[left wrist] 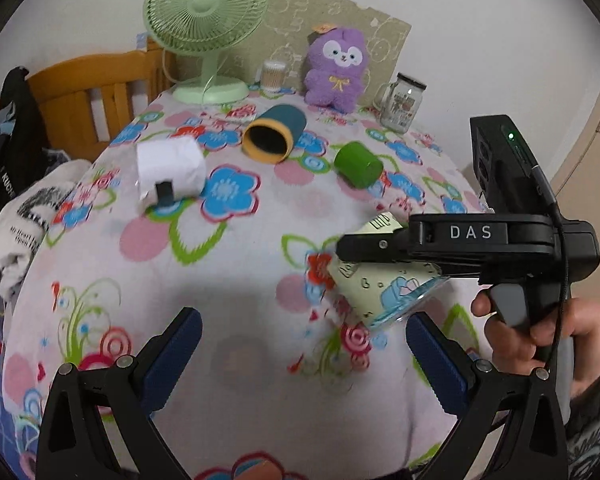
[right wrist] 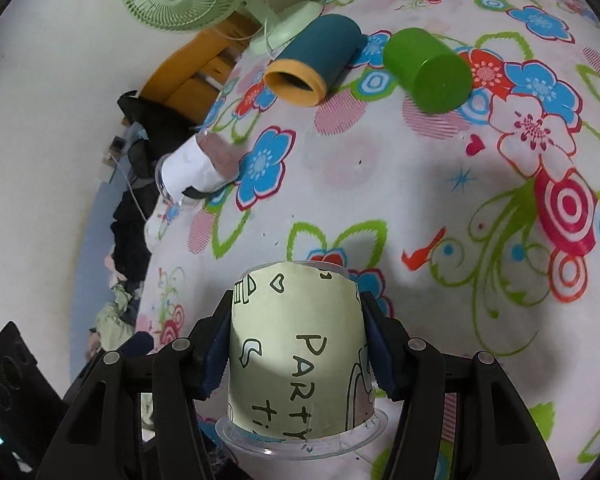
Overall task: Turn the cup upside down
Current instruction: 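Lift the cup with the right gripper and bring it to the left gripper, then grasp the cup with the left gripper while the right gripper releases it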
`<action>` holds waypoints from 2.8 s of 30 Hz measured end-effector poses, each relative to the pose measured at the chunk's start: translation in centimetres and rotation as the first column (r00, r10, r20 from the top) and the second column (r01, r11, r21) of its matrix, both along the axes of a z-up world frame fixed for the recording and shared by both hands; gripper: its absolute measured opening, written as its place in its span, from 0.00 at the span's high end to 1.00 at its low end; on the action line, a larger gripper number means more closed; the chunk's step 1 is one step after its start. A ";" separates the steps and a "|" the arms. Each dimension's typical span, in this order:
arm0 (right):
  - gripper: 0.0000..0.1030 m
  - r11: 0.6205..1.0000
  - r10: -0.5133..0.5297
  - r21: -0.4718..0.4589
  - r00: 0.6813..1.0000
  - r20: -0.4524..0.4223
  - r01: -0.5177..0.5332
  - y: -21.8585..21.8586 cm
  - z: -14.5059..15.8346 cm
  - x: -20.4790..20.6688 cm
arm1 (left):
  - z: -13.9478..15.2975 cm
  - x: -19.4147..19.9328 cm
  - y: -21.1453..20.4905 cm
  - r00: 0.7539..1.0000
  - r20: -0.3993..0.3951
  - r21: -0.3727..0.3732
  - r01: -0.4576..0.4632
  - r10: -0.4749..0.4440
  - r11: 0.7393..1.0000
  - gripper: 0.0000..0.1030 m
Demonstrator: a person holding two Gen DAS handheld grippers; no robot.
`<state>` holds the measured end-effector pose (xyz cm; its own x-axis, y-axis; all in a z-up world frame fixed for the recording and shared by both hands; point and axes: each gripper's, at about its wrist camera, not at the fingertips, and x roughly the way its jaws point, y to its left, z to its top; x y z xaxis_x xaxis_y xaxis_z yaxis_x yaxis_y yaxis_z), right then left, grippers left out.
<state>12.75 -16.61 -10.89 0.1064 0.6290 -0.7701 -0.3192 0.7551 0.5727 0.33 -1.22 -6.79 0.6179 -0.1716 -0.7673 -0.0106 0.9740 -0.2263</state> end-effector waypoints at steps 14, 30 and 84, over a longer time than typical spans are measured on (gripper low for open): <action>0.38 0.996 -0.005 -0.093 0.999 0.046 0.010 0.8 -0.9 -1.5 | -1.2 -0.6 0.4 1.000 -0.024 -0.004 -0.007 0.007 1.000 0.00; 0.30 0.999 -0.033 -0.039 0.995 0.097 0.036 -2.2 3.0 -2.0 | -0.6 0.5 0.5 0.999 -0.045 -0.077 0.001 -0.004 0.997 0.00; 0.30 0.994 -0.100 -0.025 0.979 0.180 0.106 -11.1 4.3 -7.3 | -2.1 8.1 -1.7 0.988 -0.118 -0.084 -0.112 0.102 0.990 0.42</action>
<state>5.45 -27.73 -6.62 0.3068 0.5810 -0.7538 -0.3334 0.8075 0.4867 8.45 -2.95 -8.87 0.5468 -0.1804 -0.8176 -0.1444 0.9416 -0.3044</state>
